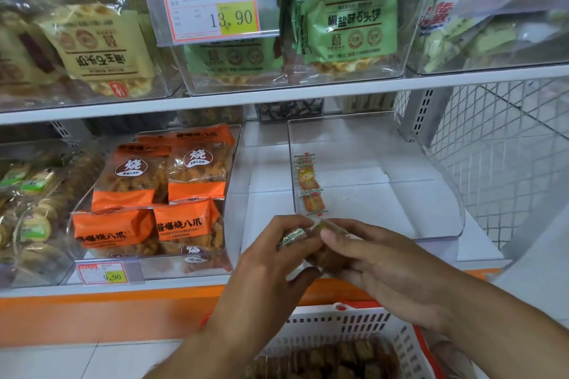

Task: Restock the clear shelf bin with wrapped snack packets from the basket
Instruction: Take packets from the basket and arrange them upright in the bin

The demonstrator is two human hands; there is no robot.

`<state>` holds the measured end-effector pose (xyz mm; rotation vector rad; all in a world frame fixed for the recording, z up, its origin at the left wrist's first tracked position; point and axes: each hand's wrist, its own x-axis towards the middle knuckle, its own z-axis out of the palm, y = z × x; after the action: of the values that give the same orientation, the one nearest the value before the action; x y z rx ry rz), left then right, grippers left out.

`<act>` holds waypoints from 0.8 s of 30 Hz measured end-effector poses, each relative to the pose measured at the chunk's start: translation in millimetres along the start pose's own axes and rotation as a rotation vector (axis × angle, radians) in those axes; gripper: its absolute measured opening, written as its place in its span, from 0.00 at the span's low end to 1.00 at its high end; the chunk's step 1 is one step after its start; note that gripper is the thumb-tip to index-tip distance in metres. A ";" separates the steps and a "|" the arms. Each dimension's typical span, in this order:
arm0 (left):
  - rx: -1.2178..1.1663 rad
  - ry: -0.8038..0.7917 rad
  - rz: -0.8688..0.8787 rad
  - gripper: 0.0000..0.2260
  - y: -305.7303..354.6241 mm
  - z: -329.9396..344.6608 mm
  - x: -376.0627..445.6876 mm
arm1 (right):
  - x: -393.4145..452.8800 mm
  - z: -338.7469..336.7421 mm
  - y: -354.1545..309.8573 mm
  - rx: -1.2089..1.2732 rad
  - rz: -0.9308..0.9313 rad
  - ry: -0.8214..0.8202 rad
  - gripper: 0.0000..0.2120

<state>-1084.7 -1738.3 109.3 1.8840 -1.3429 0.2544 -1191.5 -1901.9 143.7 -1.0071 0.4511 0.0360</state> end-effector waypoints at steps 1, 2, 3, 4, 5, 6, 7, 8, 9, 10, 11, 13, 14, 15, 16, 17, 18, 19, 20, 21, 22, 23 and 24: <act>-0.024 0.019 -0.011 0.17 1.2 0.2 -0.3 | 0.7 -0.2 0.6 0.014 0.003 0.000 0.18; -0.045 0.047 -0.035 0.19 1.5 0.3 -0.7 | 1.8 -0.1 0.7 0.028 0.006 0.001 0.19; -0.066 0.077 -0.071 0.22 1.2 0.9 -1.0 | 3.1 -0.1 0.2 0.042 0.001 0.006 0.20; -0.088 0.108 -0.117 0.24 1.3 1.1 -0.6 | 4.6 -0.1 -0.5 0.058 -0.016 0.023 0.21; -0.128 0.141 -0.191 0.23 3.3 0.2 0.6 | 6.0 -0.4 -1.5 0.080 -0.048 0.058 0.22; -0.211 0.174 -0.307 0.22 6.0 -1.2 1.9 | 7.4 -0.6 -2.4 0.110 -0.093 0.101 0.24; -0.350 0.199 -0.469 0.22 8.7 -2.1 3.0 | 9.0 -1.0 -2.9 0.147 -0.143 0.137 0.24; -0.539 0.202 -0.657 0.22 10.6 -2.2 4.0 | 10.2 -0.9 -2.9 0.188 -0.186 0.155 0.25; -0.765 0.167 -0.841 0.23 11.3 -1.2 4.5 | 11.1 0.2 -2.1 0.221 -0.218 0.156 0.25; -0.979 0.103 -0.980 0.24 12.6 -0.1 4.5 | 11.6 2.3 -1.1 0.234 -0.240 0.148 0.24; -1.139 0.038 -1.059 0.25 13.9 0.0 4.6 | 12.0 4.7 0.6 0.220 -0.255 0.141 0.24; -1.280 -0.066 -1.072 0.24 17.2 -0.7 6.2 | 13.1 10.1 5.4 0.130 -0.271 0.153 0.19; -1.309 -0.086 -1.050 0.25 18.2 -1.2 7.3 | 13.6 12.7 7.4 0.074 -0.276 0.174 0.16; -1.321 -0.088 -1.042 0.25 18.9 -1.9 8.6 | 14.0 14.7 8.9 0.025 -0.278 0.195 0.15; -1.318 -0.076 -1.050 0.24 18.6 -2.6 9.8 | 14.6 16.6 9.3 -0.013 -0.280 0.210 0.14; -1.310 -0.057 -1.064 0.21 18.1 -3.5 10.3 | 15.1 17.7 9.2 -0.041 -0.281 0.219 0.14; -1.309 -0.037 -1.075 0.19 17.0 -4.7 10.0 | 15.2 18.7 8.7 -0.059 -0.280 0.221 0.13; -1.320 -0.020 -1.082 0.18 15.9 -6.0 9.8 | 15.4 19.3 7.9 -0.063 -0.279 0.218 0.12; -1.337 -0.012 -1.079 0.17 14.7 -6.9 9.6 | 15.0 19.6 7.0 -0.052 -0.277 0.209 0.11; -1.356 -0.012 -1.071 0.16 13.9 -8.2 9.7 | 14.5 19.9 6.1 -0.028 -0.277 0.193 0.10; -1.370 -0.013 -1.060 0.15 13.5 -9.7 9.9 | 13.8 19.9 5.4 0.001 -0.279 0.171 0.10; -1.382 -0.008 -1.055 0.14 13.8 -11.4 10.7 | 13.4 19.3 4.8 0.025 -0.283 0.156 0.09; -1.392 0.005 -1.056 0.13 13.4 -12.8 11.6 | 13.2 18.2 3.8 0.042 -0.289 0.155 0.08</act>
<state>-1088.0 -1739.3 130.9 1.0479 -0.1225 -0.9621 -1174.0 -1887.2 143.8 -1.0293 0.4412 -0.3110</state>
